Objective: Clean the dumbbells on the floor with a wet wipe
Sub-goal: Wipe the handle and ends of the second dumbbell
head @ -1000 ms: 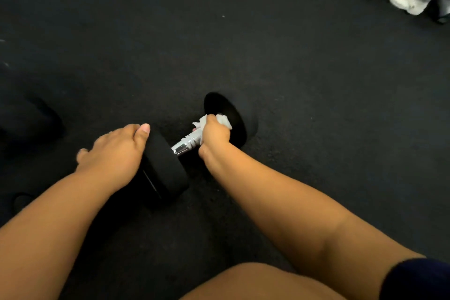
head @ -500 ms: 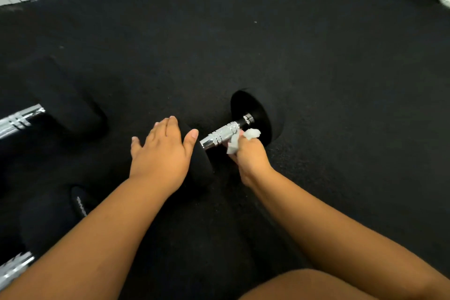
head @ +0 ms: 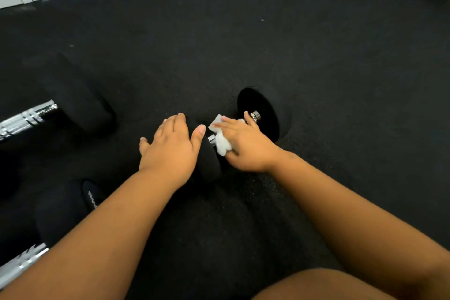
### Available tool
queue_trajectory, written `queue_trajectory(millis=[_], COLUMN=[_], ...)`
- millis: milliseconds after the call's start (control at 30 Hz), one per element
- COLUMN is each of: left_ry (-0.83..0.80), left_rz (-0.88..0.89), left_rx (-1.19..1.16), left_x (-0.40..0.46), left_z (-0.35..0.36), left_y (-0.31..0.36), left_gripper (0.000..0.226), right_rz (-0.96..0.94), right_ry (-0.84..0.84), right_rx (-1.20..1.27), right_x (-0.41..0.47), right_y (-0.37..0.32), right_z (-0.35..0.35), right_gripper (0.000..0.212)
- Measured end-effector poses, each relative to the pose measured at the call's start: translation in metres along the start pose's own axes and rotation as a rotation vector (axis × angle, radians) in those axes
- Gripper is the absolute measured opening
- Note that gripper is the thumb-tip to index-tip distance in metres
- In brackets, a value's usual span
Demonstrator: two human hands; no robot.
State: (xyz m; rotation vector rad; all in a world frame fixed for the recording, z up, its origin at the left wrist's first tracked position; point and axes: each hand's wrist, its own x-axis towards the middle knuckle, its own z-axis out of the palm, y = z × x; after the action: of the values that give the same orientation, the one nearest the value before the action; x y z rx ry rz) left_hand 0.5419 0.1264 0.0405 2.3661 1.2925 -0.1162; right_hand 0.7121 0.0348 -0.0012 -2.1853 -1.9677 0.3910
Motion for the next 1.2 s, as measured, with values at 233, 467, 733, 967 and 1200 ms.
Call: queue_trajectory(millis=[233,467,733,967,1200], left_ry=[0.008,0.023,0.023,0.022,0.029], left_rz=[0.002,-0.004,0.012,0.028,0.022], left_rx=[-0.027,-0.039,-0.025,-0.003,-0.016], left_x=[-0.001,-0.002,-0.005,-0.009,-0.011], left_z=[0.002,0.002,0.003,0.004,0.004], left_y=[0.0,0.001,0.0,0.001,0.002], left_gripper=[0.069,0.067,0.068,0.067,0.067], right_rz=[0.02,-0.046,0.001,-0.051,-0.136], right_ry=[0.029,0.23,-0.178,0.317,0.118], right_rx=[0.255,-0.223,-0.265,0.183,-0.238], right_x=[-0.003,0.024,0.057,0.045,0.018], right_y=[0.005,-0.011,-0.007,0.006,-0.005], right_z=[-0.001,0.023,-0.01,-0.014,0.011], right_gripper=[0.058,0.043,0.044,0.016,0.038])
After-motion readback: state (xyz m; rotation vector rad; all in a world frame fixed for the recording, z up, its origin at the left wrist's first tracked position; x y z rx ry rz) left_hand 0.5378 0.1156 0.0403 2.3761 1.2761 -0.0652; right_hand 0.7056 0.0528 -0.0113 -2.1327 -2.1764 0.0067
